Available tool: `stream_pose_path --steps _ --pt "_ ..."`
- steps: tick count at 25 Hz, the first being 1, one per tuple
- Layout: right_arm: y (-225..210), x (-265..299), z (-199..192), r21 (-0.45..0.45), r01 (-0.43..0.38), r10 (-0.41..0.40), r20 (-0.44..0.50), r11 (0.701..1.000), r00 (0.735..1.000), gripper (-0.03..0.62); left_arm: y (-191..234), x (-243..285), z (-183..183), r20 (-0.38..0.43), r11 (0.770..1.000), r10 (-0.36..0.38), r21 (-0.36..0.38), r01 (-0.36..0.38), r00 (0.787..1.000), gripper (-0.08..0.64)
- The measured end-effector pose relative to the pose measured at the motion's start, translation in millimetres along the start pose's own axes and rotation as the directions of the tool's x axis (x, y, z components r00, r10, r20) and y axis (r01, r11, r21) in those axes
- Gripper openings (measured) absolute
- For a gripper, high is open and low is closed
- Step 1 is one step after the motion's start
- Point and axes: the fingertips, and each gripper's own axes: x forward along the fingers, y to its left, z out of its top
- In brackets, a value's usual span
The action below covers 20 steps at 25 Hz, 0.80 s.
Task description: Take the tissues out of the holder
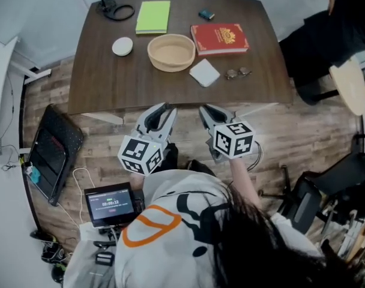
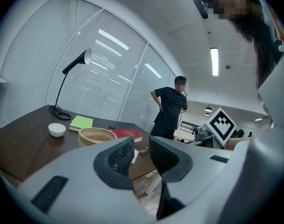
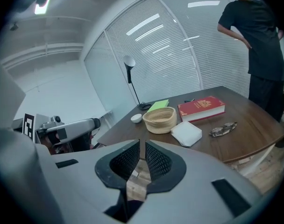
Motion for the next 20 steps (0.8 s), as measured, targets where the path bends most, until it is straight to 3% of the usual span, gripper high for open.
stream_pose_path --steps 10,20 --pt "-10 -90 -42 -0.011 -0.047 0.047 0.006 0.999 0.999 0.044 -103 -8 -37 -0.004 1.0 -0.004 -0.028 0.004 1.0 0.098" --pt "34 -115 -67 -0.049 -0.177 0.178 0.008 0.983 0.984 0.044 -140 -62 -60 -0.009 0.995 0.1 -0.011 -0.1 0.995 0.098"
